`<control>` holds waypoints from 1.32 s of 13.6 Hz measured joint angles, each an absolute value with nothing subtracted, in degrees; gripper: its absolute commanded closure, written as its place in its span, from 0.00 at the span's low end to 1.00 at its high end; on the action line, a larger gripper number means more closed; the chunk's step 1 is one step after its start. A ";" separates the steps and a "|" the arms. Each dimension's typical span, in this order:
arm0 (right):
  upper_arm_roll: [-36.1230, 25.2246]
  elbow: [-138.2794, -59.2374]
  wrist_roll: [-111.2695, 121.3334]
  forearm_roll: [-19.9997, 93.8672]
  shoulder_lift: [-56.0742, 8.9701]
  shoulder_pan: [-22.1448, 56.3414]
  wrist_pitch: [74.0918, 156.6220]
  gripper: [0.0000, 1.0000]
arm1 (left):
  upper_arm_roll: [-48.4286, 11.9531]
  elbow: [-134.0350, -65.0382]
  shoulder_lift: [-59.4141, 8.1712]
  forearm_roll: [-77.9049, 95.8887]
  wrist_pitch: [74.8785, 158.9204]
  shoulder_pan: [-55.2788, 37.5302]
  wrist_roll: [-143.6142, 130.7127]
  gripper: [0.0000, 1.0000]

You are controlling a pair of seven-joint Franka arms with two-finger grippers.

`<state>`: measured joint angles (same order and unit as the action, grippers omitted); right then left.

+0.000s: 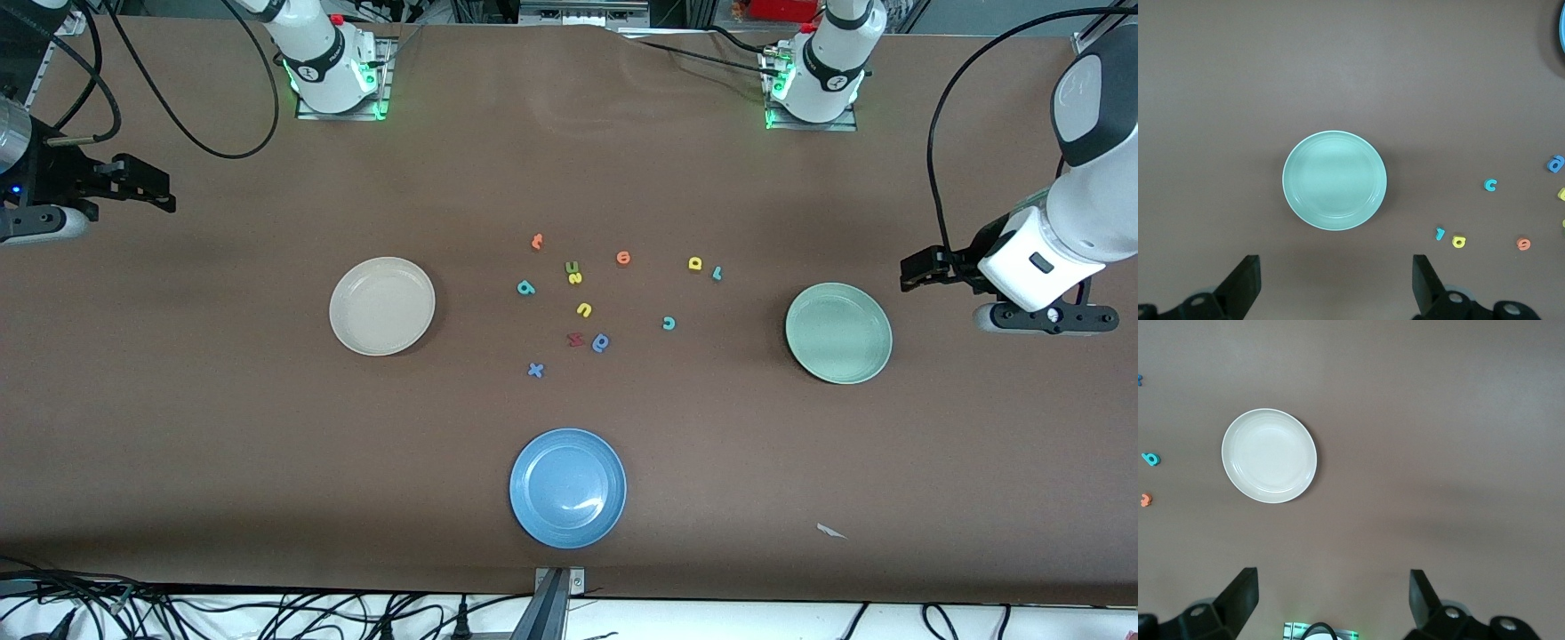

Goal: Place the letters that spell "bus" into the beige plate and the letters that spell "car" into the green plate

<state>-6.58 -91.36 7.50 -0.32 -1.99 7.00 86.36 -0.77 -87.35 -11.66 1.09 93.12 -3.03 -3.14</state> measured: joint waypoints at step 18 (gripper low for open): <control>-5.97 -91.35 7.59 -0.62 -3.60 8.07 84.97 0.00 | -8.15 -93.61 -13.39 6.84 95.39 -3.49 -9.58 0.00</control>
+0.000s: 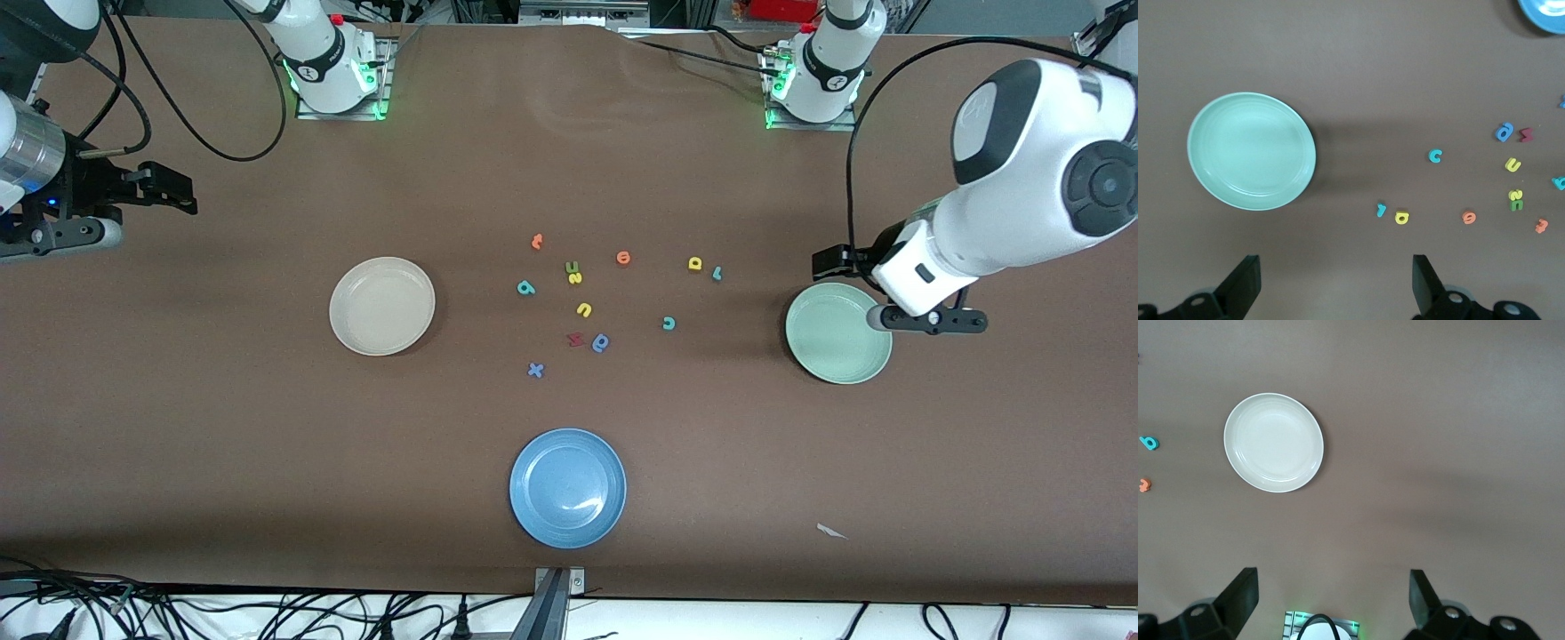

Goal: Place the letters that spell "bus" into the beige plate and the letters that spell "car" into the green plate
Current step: 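Reach the left gripper to the teal letter while the right gripper moves out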

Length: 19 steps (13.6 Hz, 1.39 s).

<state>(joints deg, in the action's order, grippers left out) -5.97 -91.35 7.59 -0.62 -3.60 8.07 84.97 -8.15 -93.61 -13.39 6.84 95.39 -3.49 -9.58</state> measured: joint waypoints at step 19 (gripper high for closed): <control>-2.57 -91.36 -8.29 1.63 -7.88 12.68 87.56 0.00 | -13.97 -121.48 -21.97 5.54 128.83 -9.52 -21.95 0.42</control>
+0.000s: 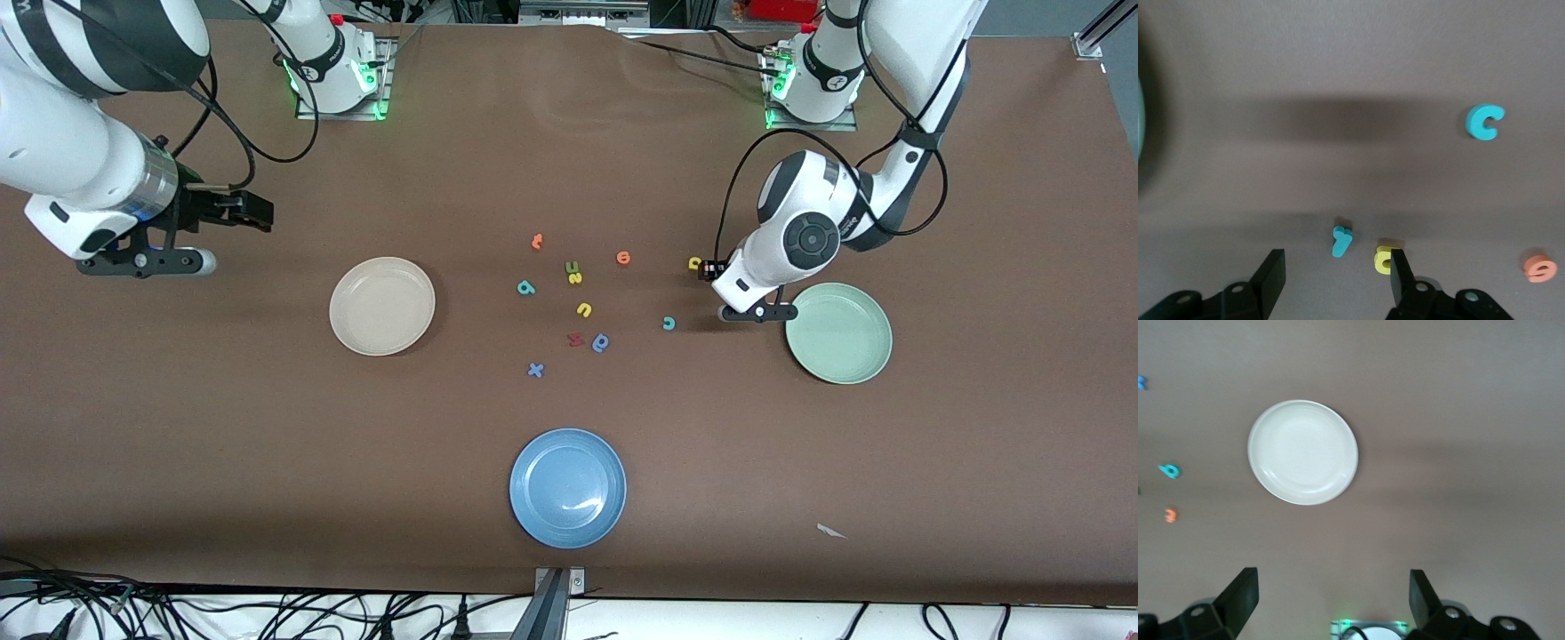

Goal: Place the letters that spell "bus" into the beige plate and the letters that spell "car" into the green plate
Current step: 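Reach the left gripper to the teal letter while the right gripper moves out, then grasp the teal letter with the left gripper while the right gripper lowers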

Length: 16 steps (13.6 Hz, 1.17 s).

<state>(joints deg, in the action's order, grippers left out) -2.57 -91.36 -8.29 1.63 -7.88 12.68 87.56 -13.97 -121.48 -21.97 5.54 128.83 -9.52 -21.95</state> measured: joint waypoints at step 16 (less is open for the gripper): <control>-0.84 -96.93 -25.78 8.46 -24.68 29.23 119.70 0.00 | -13.96 -126.84 -23.27 5.42 137.48 -11.38 -22.61 0.46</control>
